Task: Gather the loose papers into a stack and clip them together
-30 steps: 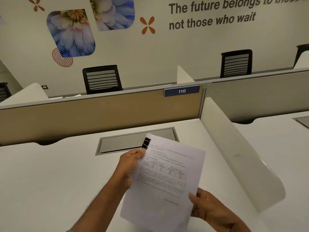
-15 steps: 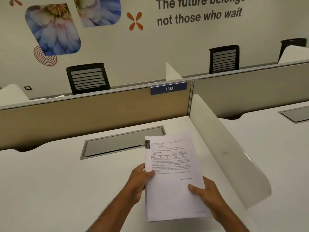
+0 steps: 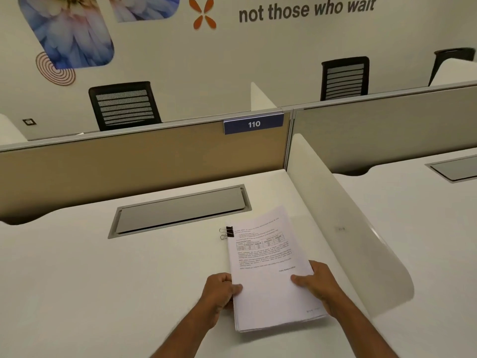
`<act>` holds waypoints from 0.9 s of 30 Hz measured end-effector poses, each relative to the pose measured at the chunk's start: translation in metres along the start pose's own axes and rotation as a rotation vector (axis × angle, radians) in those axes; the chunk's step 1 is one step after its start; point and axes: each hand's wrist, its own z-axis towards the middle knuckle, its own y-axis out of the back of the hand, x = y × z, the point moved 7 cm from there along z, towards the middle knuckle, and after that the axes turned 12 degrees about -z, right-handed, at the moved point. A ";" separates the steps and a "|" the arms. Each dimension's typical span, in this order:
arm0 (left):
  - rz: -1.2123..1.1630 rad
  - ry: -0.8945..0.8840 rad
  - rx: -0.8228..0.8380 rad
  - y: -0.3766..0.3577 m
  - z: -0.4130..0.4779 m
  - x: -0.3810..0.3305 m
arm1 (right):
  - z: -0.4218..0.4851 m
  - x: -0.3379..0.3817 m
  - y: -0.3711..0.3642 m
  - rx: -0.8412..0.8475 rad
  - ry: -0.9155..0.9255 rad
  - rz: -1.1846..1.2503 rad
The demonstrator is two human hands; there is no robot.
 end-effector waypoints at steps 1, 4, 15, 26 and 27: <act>-0.001 -0.007 -0.009 -0.002 0.002 0.001 | 0.002 -0.003 0.001 -0.017 -0.006 -0.009; -0.002 -0.017 -0.034 -0.006 0.006 0.007 | 0.006 -0.011 0.003 -0.087 -0.017 -0.046; 0.093 -0.112 -0.112 -0.009 0.012 0.013 | 0.000 0.000 0.008 -0.317 0.070 -0.268; 0.347 -0.203 -0.226 0.010 -0.007 0.018 | -0.017 0.003 0.002 -0.390 0.109 -0.605; 0.364 -0.204 -0.233 0.013 -0.011 0.018 | -0.022 0.004 0.002 -0.411 0.102 -0.628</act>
